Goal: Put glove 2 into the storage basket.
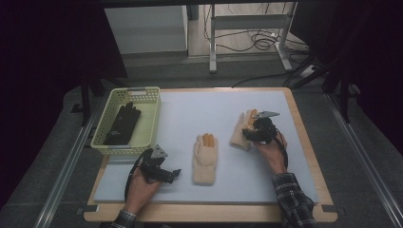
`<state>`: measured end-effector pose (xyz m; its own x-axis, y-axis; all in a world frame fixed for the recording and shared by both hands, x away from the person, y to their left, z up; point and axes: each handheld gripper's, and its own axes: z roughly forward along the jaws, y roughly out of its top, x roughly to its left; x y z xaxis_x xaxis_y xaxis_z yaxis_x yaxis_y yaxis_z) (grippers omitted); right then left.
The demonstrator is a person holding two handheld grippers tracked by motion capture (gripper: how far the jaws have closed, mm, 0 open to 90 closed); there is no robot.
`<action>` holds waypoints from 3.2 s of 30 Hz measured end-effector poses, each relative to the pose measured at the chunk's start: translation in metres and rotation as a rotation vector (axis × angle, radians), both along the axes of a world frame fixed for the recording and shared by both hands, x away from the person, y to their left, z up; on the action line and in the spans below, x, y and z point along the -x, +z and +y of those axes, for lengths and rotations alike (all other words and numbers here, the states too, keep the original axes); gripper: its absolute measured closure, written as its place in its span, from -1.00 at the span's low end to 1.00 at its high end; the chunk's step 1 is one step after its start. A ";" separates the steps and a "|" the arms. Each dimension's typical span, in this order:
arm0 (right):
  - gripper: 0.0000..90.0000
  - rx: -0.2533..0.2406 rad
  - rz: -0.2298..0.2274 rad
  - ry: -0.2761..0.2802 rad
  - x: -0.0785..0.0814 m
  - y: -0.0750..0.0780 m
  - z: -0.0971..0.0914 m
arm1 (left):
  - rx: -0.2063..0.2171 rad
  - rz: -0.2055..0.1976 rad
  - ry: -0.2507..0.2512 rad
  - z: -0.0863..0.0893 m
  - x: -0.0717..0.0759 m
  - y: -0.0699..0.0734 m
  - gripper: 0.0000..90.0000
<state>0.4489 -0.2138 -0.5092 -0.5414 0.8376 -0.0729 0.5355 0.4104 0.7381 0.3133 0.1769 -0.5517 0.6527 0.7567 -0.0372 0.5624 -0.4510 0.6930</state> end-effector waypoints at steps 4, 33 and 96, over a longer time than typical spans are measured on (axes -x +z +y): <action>-0.20 0.015 0.012 -0.023 -0.008 -0.009 0.000 | 0.000 0.000 0.000 0.000 0.000 0.000 -1.00; 0.32 -0.077 -0.028 0.141 0.035 0.037 0.000 | 0.001 0.000 0.002 0.000 0.000 0.000 -1.00; 0.00 -0.076 0.001 0.390 0.113 0.012 0.101 | 0.003 -0.001 0.003 0.000 0.000 0.000 -1.00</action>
<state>0.3361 -0.1126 -0.4971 -0.8202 0.5717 -0.0180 0.3509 0.5279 0.7734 0.3131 0.1766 -0.5518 0.6508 0.7583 -0.0384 0.5626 -0.4477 0.6950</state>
